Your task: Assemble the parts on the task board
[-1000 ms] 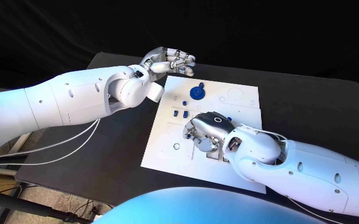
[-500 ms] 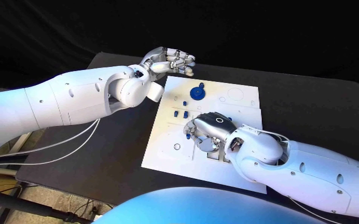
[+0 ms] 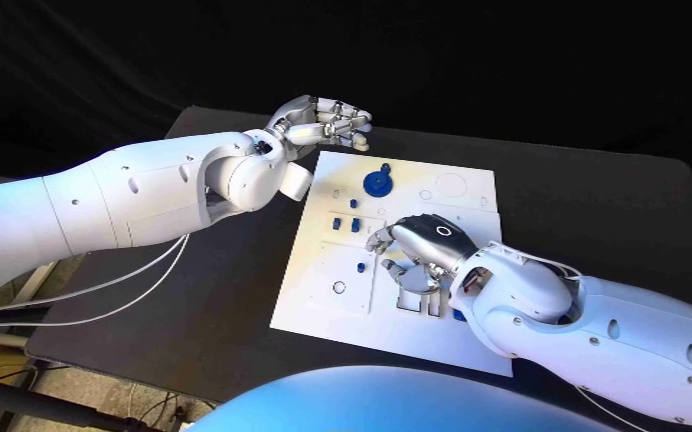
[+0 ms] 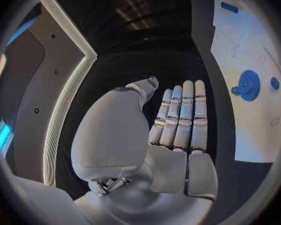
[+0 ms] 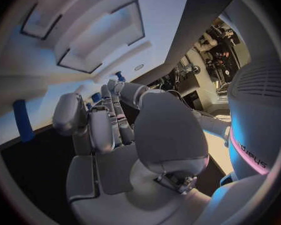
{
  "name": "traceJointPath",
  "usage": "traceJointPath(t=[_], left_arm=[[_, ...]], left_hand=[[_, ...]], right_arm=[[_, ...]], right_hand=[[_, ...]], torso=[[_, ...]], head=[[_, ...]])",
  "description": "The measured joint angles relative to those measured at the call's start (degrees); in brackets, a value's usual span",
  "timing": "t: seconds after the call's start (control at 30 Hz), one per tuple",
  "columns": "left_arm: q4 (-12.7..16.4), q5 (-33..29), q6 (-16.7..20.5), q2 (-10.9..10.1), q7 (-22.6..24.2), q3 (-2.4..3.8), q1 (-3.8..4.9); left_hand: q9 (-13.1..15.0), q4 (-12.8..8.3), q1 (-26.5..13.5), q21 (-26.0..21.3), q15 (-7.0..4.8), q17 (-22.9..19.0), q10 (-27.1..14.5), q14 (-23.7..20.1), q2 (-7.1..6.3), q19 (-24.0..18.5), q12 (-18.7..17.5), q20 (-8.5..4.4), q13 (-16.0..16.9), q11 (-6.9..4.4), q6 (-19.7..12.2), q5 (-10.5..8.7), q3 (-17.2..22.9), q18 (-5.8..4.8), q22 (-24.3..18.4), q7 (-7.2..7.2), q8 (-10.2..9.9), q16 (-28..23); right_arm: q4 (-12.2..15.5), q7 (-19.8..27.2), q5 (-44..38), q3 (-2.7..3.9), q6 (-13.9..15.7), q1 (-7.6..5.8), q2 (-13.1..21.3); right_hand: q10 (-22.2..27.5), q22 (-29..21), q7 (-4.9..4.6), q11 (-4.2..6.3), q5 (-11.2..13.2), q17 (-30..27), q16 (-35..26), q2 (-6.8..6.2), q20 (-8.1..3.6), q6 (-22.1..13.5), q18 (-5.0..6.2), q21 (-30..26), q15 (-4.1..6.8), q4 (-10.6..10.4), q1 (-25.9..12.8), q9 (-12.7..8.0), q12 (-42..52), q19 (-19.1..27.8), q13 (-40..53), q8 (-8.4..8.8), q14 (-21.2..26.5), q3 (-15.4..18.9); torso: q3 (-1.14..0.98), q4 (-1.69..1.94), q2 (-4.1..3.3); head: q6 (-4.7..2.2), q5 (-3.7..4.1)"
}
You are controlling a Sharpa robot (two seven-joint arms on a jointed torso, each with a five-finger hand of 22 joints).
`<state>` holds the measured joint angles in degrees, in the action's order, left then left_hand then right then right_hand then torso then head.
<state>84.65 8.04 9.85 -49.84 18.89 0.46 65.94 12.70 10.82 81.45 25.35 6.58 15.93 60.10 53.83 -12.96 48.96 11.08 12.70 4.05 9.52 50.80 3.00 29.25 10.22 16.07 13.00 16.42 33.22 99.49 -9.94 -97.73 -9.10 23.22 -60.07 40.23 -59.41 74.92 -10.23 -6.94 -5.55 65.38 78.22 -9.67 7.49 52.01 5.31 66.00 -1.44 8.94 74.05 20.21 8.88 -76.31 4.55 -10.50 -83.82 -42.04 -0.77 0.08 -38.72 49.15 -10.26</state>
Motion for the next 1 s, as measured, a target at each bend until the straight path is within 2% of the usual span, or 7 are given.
traceJointPath(t=[0.17, 0.23, 0.33, 0.47, 0.67, 0.87, 1.0], left_arm=[[-0.1, 0.0, 0.0, -0.1, 0.0, 0.0, 0.0], [-0.1, 0.0, 0.0, -0.2, 0.0, 0.0, 0.0], [-0.1, 0.0, -0.1, -0.2, 0.0, 0.0, 0.0], [-0.1, 0.0, -0.1, -0.3, 0.0, 0.0, 0.0], [0.0, 0.0, -0.3, -0.3, 0.0, -0.01, 0.0], [0.0, 0.0, -0.4, -0.3, 0.0, -0.01, 0.0], [0.0, 0.0, -0.5, -0.4, 0.0, -0.01, -0.01]], left_hand=[[0.0, 0.0, 0.2, 0.0, 0.0, 0.0, 0.0, 0.0, 0.23, 0.0, 0.0, 0.0, 0.0, 0.0, 0.0, 0.0, 0.0, 0.0, 0.0, 0.0, 0.0, 0.0], [0.0, 0.0, 0.2, 0.0, 0.0, 0.0, 0.0, 0.0, 0.23, 0.0, 0.0, 0.0, 0.0, 0.0, 0.0, 0.0, 0.0, 0.0, 0.0, 0.0, 0.0, 0.0], [0.0, 0.0, 0.2, 0.0, 0.0, 0.0, 0.0, 0.0, 0.23, 0.0, 0.0, 0.0, 0.0, 0.0, 0.0, 0.0, 0.0, 0.0, 0.0, 0.0, 0.0, 0.0], [0.0, 0.0, 0.2, 0.0, 0.0, 0.0, 0.0, 0.0, 0.23, 0.0, 0.0, 0.0, 0.0, 0.0, 0.0, 0.0, 0.0, 0.0, -0.1, 0.0, 0.0, 0.0], [0.0, 0.0, 0.2, 0.0, 0.0, 0.0, 0.0, 0.0, 0.23, 0.0, 0.0, -0.01, 0.0, 0.0, 0.0, 0.0, 0.0, 0.0, 0.0, 0.0, 0.0, 0.0], [0.0, 0.0, 0.2, 0.0, 0.0, 0.0, 0.0, 0.0, 0.23, 0.0, 0.0, 0.0, 0.0, 0.0, 0.0, 0.0, 0.0, 0.0, -0.1, 0.0, 0.0, 0.0], [0.0, 0.0, 0.2, 0.0, 0.0, 0.0, 0.0, 0.0, 0.23, 0.0, 0.0, -0.01, 0.0, 0.0, 0.0, 0.0, 0.0, 0.0, -0.1, 0.0, 0.0, 0.0]], right_arm=[[2.2, 0.0, 1.2, 0.4, 0.9, -2.21, 4.1], [2.8, -0.1, 2.2, 0.62, 1.0, -3.46, 6.0], [3.1, -0.1, 4.5, 0.88, 0.8, -5.3, 8.4], [2.6, -0.1, 7.5, 0.99, -0.5, -6.91, 10.7], [1.0, 0.0, 10.0, 1.0, -4.1, -7.63, 11.9], [0.1, 0.1, 10.7, 0.95, -7.3, -7.66, 11.8], [-0.6, 0.1, 10.7, 0.88, -8.5, -7.48, 11.3]], right_hand=[[0.0, 0.0, -0.17, 0.0, 0.0, -0.2, 0.0, -0.86, 0.0, 0.7, 0.01, 0.0, -0.2, -0.5, -0.9, 0.2, 1.0, 0.0, -0.3, 0.0, -0.2, 0.9], [0.0, 0.0, -0.02, 0.0, -0.5, 0.0, 0.0, -2.14, 0.0, 1.0, 0.0, 0.0, -0.2, -1.3, -2.6, 0.3, 1.3, 0.0, -0.4, 0.0, -0.2, 2.9], [0.2, 0.0, 0.22, 0.21, -2.0, 0.4, 0.0, -3.11, 0.0, 0.8, 0.0, -0.2, -0.2, -2.5, -4.4, 0.3, 2.1, 0.0, -0.5, 0.0, -0.2, 5.8], [0.8, 0.0, 0.51, 0.6, -2.4, 0.7, 0.0, -3.75, -0.22, 0.5, 0.0, -0.6, -0.2, -3.4, -5.0, 0.2, 2.4, -0.2, -0.6, 0.33, -0.2, 8.8], [2.0, 0.0, 0.66, 0.68, -2.7, 0.9, 0.2, -3.75, -0.22, -0.1, 0.0, -1.4, -0.2, -3.9, -5.0, 0.2, 2.4, -0.2, -0.7, 0.57, -0.2, 11.1], [2.0, 0.0, 0.72, 0.62, -2.7, 1.0, 0.2, -3.74, -0.35, -0.1, 0.0, -1.4, -0.2, -3.9, -5.0, 0.2, 2.8, -0.4, -0.7, 0.78, -0.2, 11.5], [2.0, 0.0, 0.72, 0.62, -2.8, 1.1, 0.2, -3.22, -0.2, -0.1, 0.0, -1.4, -0.2, -4.0, -4.5, 0.2, 3.3, -0.6, -0.7, 0.78, -0.2, 11.7]], torso=[[0.01, -0.02, 0.0], [0.03, -0.03, 0.01], [0.04, -0.04, 0.03], [0.04, -0.08, 0.03], [0.01, -0.07, 0.02], [-0.05, -0.04, -0.06], [-0.03, -0.01, -0.09]], head=[[-0.26, 0.4], [-0.46, 0.73], [-0.81, 1.38], [-1.3, 2.33], [-1.75, 3.02], [-1.85, 3.15], [-1.82, 3.18]])
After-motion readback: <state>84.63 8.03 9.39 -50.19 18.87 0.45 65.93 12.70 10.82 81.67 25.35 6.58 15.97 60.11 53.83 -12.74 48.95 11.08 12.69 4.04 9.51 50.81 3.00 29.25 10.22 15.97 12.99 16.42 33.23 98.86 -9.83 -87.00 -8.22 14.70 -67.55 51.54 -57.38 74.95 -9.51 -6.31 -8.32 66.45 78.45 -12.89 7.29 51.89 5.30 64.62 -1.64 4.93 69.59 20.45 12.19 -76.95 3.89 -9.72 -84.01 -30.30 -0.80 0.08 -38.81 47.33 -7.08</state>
